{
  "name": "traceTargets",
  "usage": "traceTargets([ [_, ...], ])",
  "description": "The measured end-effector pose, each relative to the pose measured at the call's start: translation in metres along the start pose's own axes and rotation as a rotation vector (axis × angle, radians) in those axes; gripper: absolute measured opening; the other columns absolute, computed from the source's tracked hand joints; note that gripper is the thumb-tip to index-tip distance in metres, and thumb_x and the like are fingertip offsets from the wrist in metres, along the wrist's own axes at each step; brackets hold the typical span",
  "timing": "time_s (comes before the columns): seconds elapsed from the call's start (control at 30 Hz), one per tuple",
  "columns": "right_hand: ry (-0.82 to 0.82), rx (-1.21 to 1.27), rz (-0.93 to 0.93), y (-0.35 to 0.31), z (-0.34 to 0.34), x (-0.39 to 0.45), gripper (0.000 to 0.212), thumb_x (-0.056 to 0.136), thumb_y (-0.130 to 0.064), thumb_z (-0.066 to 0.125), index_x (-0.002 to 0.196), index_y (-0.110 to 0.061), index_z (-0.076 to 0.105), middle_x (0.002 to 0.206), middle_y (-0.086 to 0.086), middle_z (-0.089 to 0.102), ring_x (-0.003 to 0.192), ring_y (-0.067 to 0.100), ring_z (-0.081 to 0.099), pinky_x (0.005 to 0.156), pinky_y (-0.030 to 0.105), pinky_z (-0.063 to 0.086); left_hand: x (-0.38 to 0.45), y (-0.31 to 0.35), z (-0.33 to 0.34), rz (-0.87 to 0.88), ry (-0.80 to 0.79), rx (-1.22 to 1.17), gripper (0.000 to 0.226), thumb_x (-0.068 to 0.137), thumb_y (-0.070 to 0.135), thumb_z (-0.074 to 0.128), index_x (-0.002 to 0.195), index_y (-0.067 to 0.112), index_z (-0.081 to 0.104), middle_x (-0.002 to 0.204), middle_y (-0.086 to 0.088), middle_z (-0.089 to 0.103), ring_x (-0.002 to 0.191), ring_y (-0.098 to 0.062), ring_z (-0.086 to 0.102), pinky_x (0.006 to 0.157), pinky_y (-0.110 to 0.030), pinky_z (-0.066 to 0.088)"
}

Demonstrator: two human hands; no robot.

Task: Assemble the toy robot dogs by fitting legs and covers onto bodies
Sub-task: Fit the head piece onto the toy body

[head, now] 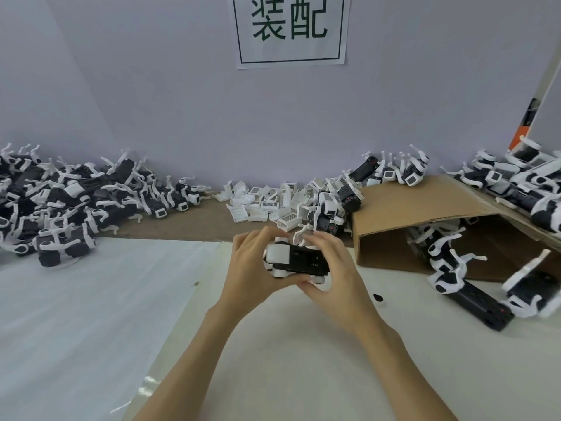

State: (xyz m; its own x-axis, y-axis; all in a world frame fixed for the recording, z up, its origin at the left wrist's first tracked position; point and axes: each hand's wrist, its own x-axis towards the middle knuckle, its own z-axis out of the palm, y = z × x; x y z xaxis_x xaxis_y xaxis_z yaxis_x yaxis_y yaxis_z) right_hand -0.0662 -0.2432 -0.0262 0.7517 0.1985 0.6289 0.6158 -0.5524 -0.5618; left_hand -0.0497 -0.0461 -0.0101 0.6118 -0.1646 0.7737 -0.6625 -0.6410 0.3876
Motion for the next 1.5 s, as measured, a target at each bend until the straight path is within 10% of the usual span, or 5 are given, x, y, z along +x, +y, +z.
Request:
traceTargets([
  [0.3,-0.162,0.24,0.113,0.005,0.005,-0.005,0.055,0.099,-0.002,0.063,0.142,-0.032,0.048,0.13,-0.017,0.061,0.122,0.003,0.059,0.093,0.011,0.046,-0.003,0.016,0.003,0.036,-0.102,-0.099,0.034,0.113,0.042,0.037,0.126,0.035,0.069,0.122,0.022,0.068,0.12,-0.012,0.06,0.106,-0.043,0.032],
  [0.5,0.124,-0.073,0.015,0.005,0.005,-0.002,0.051,0.083,-0.026,0.086,0.129,-0.023,0.064,0.123,-0.004,0.055,0.111,0.019,0.055,0.095,0.027,0.05,-0.004,0.02,0.007,-0.154,-0.022,-0.293,0.045,0.114,0.036,0.026,0.13,0.036,0.069,0.128,0.018,0.071,0.134,-0.013,0.055,0.112,-0.048,0.028],
  [0.7,0.132,-0.154,-0.131,-0.012,0.017,-0.004,0.064,0.078,-0.051,0.084,0.132,-0.027,0.061,0.121,-0.002,0.05,0.113,0.016,0.044,0.097,0.017,0.042,0.0,0.039,0.011,-0.654,0.348,-0.847,0.071,0.103,0.066,0.039,0.071,0.013,0.072,0.078,-0.01,0.072,0.07,-0.018,0.066,0.059,-0.024,0.048],
  [1.07,0.073,-0.037,-0.175,-0.024,0.028,-0.007,0.062,0.082,-0.035,0.085,0.135,-0.028,0.052,0.127,-0.021,0.053,0.118,0.01,0.05,0.094,0.021,0.048,0.008,-0.005,-0.024,-0.742,0.296,-1.38,0.078,0.105,0.064,0.036,0.071,0.005,0.074,0.086,-0.018,0.071,0.116,-0.037,0.072,0.115,-0.049,0.04],
  [1.5,-0.101,0.275,0.549,-0.023,0.009,0.0,0.084,0.083,-0.093,0.028,0.097,-0.02,0.069,0.064,0.001,0.075,0.056,0.014,0.07,0.053,0.013,0.047,0.009,-0.004,0.003,-1.069,-0.001,-0.831,0.07,0.102,0.058,0.056,0.108,-0.009,0.071,0.059,-0.019,0.064,0.052,-0.031,0.066,0.056,-0.032,0.059],
])
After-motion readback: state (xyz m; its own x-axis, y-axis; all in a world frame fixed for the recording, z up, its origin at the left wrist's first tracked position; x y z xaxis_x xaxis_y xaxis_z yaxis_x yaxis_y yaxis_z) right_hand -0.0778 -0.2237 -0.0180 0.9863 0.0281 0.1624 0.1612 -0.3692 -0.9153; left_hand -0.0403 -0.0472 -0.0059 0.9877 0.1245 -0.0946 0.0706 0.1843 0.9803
